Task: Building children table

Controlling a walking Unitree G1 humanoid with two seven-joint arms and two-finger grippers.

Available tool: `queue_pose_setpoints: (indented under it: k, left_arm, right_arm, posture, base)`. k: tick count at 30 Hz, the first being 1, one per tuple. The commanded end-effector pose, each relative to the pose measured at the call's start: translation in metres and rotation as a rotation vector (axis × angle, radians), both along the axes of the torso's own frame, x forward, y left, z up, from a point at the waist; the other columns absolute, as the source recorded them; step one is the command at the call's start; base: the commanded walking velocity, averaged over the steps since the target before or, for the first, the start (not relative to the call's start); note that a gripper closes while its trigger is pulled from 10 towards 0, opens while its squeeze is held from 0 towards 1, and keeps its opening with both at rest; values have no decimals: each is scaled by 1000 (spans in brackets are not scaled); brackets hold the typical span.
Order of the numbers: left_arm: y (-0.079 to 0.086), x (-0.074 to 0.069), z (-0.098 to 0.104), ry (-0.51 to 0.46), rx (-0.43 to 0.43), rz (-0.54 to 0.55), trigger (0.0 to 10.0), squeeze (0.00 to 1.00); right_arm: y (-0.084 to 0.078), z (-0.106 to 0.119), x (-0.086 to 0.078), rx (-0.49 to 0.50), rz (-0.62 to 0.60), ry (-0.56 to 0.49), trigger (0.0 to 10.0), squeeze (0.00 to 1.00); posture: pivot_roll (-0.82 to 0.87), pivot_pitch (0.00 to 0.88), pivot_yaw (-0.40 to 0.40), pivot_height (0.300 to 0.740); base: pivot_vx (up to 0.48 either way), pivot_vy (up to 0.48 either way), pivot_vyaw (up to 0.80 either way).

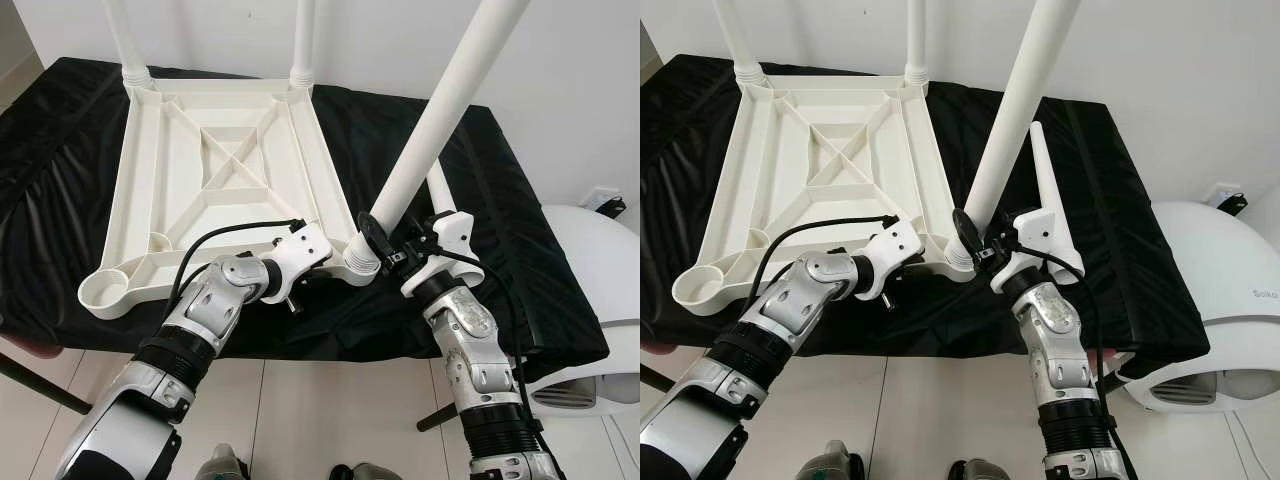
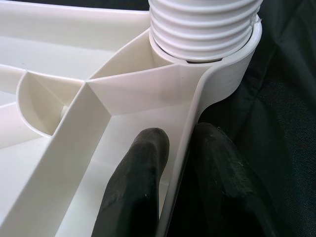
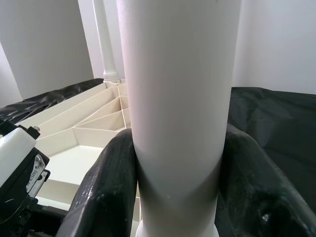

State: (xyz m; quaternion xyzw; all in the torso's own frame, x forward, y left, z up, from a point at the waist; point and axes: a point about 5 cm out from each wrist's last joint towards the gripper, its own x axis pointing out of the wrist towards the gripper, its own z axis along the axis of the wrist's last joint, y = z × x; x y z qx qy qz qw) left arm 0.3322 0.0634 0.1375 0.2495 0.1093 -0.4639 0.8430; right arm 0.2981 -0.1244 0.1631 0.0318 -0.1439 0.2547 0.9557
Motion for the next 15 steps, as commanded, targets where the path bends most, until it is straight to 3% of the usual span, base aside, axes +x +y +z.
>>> queue_pose_setpoints:
  k: [1, 10, 15]
  left_arm:
    - [-11, 1, 18, -66, -41, -26, 10000, 0]
    - [-11, 1, 18, -66, -41, -28, 10000, 0]
    - [-12, 0, 18, -68, -40, -31, 10000, 0]
  right_arm:
    - [7, -14, -2, -20, 28, 70, 10000, 0]
    - [7, -14, -2, -16, 19, 71, 10000, 0]
    - [-3, -11, 4, -23, 27, 73, 10000, 0]
  posture:
    - [25, 51, -66, 740]
    - [25, 45, -65, 740]
    - [24, 44, -63, 740]
  base:
    - [0, 0, 0]
    - [0, 0, 0]
    - [0, 0, 0]
